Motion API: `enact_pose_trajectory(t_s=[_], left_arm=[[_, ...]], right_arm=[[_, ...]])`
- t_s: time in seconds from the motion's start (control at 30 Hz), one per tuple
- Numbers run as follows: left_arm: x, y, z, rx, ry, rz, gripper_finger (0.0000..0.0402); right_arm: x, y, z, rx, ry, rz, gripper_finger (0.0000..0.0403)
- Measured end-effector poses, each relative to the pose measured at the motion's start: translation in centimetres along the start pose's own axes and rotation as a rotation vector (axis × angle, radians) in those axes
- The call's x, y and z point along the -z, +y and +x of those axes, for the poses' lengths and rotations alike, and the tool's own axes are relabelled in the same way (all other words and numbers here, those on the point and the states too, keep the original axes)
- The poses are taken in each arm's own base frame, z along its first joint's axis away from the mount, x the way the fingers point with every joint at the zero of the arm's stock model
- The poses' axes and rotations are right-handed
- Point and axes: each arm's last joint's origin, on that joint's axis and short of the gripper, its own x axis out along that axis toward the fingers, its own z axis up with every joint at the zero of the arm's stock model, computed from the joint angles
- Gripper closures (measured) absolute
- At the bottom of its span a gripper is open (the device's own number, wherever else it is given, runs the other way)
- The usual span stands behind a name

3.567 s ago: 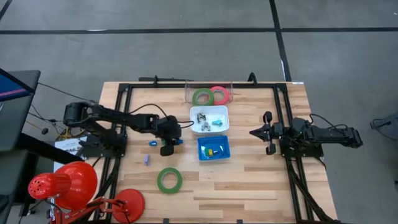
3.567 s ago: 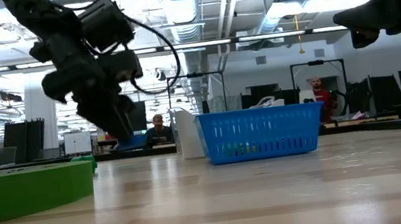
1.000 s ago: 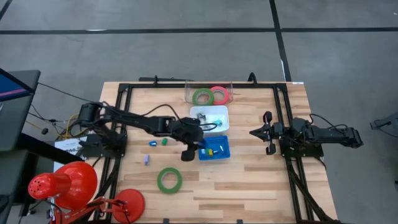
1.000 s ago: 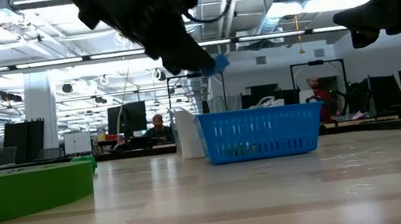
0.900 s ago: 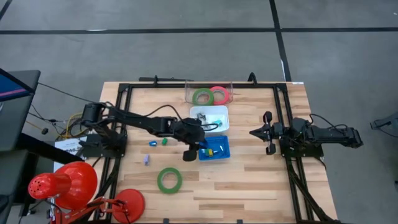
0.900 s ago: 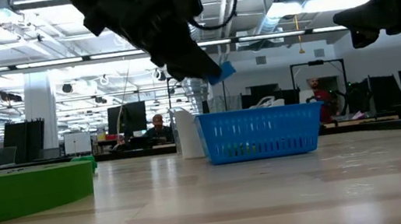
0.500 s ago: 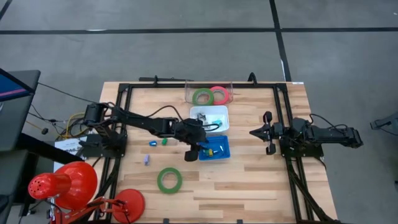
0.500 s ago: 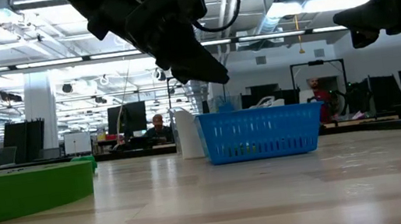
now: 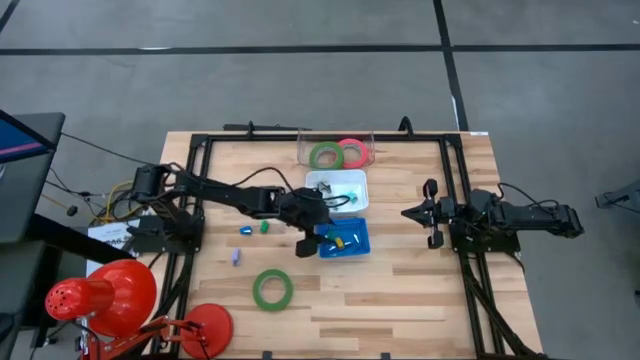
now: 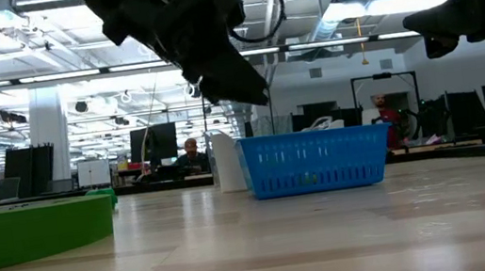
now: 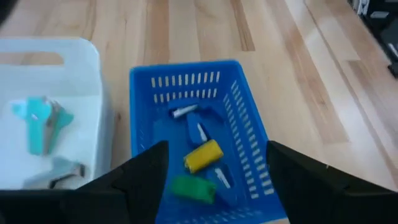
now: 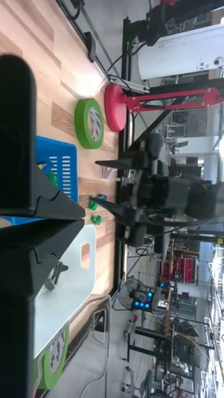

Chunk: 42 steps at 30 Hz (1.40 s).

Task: Pick and place Stapler, Stapler remover, tape
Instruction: Put the top green stapler into the blue bin

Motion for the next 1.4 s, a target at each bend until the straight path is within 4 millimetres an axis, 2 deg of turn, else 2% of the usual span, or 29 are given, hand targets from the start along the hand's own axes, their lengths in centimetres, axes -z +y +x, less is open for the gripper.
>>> enact_pose_trajectory(t_s=[0.2, 0.43, 0.6, 0.8, 0.9, 1.13, 1.4], left_arm=[[-0.5, 0.7, -3.4, -0.034, 0.059, -0.029, 0.0142], [0.5, 1.8, -6.5, -0.182, 0.200, -0.163, 0.0142], [1.0, 2.3, -7.1, -0.217, 0.249, -0.283, 0.0142], [1.7, 3.0, -7.1, -0.234, 0.275, -0.309, 0.0142], [2.3, 3.3, -7.4, -0.198, 0.334, -0.265, 0.0142], [3.9, 4.4, -8.7, -0.135, 0.533, -0.019, 0.0142], [5.4, 6.2, -10.4, -0.114, 0.684, 0.008, 0.0142]], right_arm=[[0.0, 0.0, 0.0, 0.000, 0.000, 0.000, 0.0402], [0.0, 0.0, 0.0, 0.000, 0.000, 0.000, 0.0402], [0.0, 0.0, 0.0, 0.000, 0.000, 0.000, 0.0402], [0.0, 0.0, 0.0, 0.000, 0.000, 0.000, 0.0402], [0.0, 0.0, 0.0, 0.000, 0.000, 0.000, 0.0402], [0.0, 0.0, 0.0, 0.000, -0.001, 0.000, 0.0402], [0.0, 0.0, 0.0, 0.000, 0.000, 0.000, 0.0402]])
